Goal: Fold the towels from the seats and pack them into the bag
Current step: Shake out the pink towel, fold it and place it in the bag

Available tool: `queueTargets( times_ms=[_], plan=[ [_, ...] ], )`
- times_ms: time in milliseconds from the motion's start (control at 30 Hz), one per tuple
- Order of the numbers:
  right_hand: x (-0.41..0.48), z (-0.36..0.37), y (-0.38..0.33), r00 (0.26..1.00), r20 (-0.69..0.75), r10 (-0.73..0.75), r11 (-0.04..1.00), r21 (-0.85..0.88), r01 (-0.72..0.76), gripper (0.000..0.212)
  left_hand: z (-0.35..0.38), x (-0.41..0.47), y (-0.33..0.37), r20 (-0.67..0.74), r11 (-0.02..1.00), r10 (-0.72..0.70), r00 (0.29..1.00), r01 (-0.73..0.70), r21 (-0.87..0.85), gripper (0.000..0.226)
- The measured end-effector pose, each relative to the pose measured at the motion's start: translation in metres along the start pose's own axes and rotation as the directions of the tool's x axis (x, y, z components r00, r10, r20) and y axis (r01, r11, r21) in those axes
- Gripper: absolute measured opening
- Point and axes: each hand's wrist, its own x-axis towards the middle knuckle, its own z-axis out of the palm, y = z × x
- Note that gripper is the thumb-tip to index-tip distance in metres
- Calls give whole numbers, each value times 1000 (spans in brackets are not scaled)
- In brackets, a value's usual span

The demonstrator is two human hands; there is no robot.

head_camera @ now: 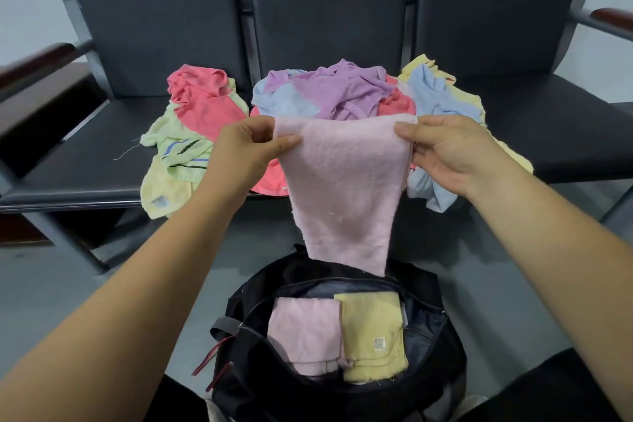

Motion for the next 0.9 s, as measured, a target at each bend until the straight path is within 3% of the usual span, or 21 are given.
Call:
queueTargets(
  times_ms=[67,133,233,333,467,600,700,767,833,900],
  plan=[
    [-1,-1,2,998,-54,-35,990,-137,27,23,0,0,-1,-55,994,45,997,-39,97,65],
    [-3,0,2,995,-80,-65,978,-203,47,15,1,-1,2,-84,995,39,996,-31,95,54],
    [-4,2,1,988,-110,-108,970,-228,81,10,3,-3,5,-97,999,-27,995,29,27,32],
    [-3,2,-1,974,-130,-186,944,-297,141,5,8,-5,9,-95,984,-104,990,88,-157,30],
    [-6,3,-4,981,-82,-178,963,-218,157,3,12,-8,10,6,913,-115,993,108,-392,6],
    [-9,6,-5,979,-100,-178,974,-161,161,13,17,-9,14,-5,906,-80,997,70,-416,13],
    [-11,8,-7,982,51,-181,977,-101,186,22,16,-10,15,97,932,0,995,36,-360,32],
    [-11,7,-5,961,242,-134,975,-144,172,49,14,-9,13,231,974,62,971,-9,-224,56],
    [-9,6,0,955,275,-113,920,-334,205,72,14,-9,9,298,995,63,952,-38,-88,66],
    [-7,6,6,971,194,-137,813,-539,222,71,15,-8,5,239,999,-43,970,36,34,55]
  ],
)
